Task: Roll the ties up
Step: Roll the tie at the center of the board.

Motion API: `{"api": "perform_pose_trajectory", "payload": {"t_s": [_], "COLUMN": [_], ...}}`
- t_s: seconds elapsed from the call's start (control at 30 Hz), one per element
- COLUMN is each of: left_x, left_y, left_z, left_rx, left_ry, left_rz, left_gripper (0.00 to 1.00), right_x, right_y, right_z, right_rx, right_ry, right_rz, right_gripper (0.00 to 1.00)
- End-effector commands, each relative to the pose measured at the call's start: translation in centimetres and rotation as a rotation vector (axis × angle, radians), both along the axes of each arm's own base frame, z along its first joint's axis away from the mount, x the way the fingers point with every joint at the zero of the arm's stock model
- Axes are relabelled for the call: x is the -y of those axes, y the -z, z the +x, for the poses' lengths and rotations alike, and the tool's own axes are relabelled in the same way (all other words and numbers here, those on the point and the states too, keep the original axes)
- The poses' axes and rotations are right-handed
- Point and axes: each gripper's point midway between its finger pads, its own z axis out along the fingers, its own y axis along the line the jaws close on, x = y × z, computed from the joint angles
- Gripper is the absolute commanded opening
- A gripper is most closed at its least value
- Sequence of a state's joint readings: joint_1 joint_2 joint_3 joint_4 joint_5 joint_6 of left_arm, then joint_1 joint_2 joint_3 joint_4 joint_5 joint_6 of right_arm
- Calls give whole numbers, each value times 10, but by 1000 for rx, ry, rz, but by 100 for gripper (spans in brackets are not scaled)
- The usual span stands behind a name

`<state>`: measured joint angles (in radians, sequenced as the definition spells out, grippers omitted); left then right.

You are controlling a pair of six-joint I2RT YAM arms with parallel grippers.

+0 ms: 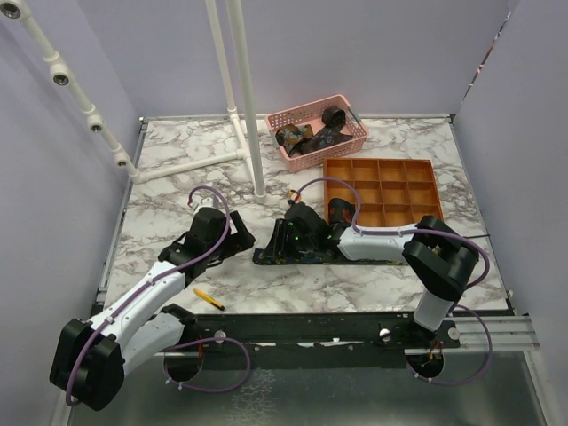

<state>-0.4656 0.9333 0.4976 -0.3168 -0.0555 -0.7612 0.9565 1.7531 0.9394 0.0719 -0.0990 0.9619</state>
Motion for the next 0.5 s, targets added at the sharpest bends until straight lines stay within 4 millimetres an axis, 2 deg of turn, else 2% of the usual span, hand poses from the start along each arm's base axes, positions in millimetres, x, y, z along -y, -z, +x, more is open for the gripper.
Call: {"api": "perform_pose_trajectory", "payload": {"t_s": [0.0,0.23,0.3,0.47], "left_x": [12,21,23,30], "left_y": [-2,12,13,13], "left_z": [2,-6,-8,-11], "left_rx": [17,-21,-18,-8], "left_ry": [32,44,50,67], "left_rz": [-68,-137,-157,-214], "left_gripper": [94,93,92,91], "right_x": [2,7,5,15], "right_y": [18,27,23,29], "right_z": [-8,-7,-5,-4], "right_rx": [-49,-51,-29,-21], "right_ry": [-17,-30,-48,-92], "right_rz": [-46,9,56,126], "right_gripper": [42,29,24,12]}}
